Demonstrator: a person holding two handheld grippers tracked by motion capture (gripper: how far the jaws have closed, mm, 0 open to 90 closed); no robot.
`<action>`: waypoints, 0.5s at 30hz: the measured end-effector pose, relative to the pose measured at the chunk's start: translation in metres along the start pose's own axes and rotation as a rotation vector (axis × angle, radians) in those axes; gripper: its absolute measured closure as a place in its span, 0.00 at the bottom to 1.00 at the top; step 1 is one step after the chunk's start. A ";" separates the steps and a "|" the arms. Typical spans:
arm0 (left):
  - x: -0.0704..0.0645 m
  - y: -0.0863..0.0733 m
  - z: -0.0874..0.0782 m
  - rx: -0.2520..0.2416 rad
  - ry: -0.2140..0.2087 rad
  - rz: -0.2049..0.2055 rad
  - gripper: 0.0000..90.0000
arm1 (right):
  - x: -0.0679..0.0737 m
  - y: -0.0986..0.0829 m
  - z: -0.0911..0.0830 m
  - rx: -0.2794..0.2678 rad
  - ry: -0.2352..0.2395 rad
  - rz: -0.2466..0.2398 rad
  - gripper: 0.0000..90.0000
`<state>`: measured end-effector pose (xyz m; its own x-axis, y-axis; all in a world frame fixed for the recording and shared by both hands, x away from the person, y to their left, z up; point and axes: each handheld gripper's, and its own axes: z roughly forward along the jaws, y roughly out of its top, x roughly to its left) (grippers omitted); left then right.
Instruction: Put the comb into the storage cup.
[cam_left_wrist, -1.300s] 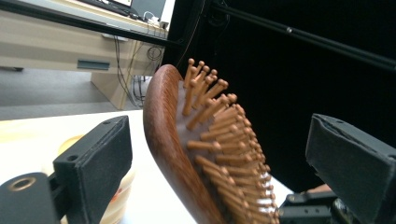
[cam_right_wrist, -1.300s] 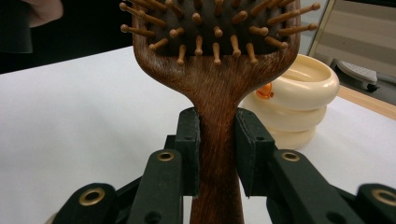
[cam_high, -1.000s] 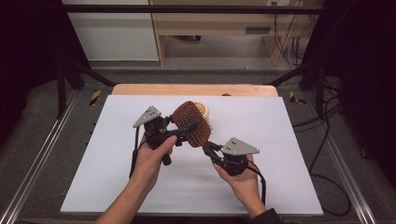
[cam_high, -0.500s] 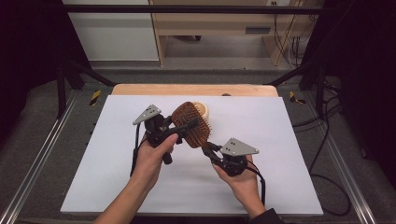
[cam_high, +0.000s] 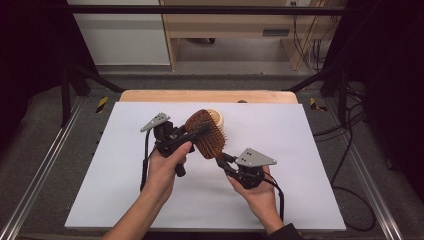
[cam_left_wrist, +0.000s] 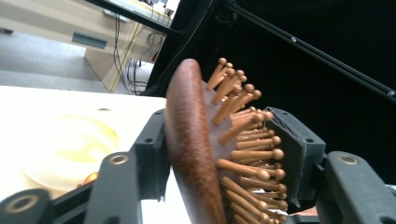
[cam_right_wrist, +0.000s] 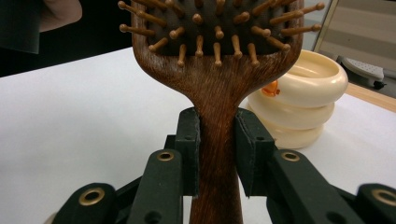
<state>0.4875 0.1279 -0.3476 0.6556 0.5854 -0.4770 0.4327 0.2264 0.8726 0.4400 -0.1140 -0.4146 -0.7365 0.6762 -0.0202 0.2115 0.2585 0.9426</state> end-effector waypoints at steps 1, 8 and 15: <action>-0.001 0.000 0.000 0.000 0.002 0.006 0.51 | 0.000 0.000 0.000 0.000 0.002 0.002 0.81; -0.004 -0.001 -0.001 0.003 0.010 0.003 0.56 | 0.000 -0.003 0.003 0.005 0.014 0.014 0.81; -0.005 0.000 -0.002 0.007 -0.003 -0.007 0.57 | 0.001 -0.004 0.004 0.005 0.032 0.029 0.81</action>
<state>0.4829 0.1260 -0.3449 0.6544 0.5813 -0.4835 0.4416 0.2253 0.8685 0.4414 -0.1118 -0.4197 -0.7500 0.6612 0.0180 0.2362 0.2423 0.9410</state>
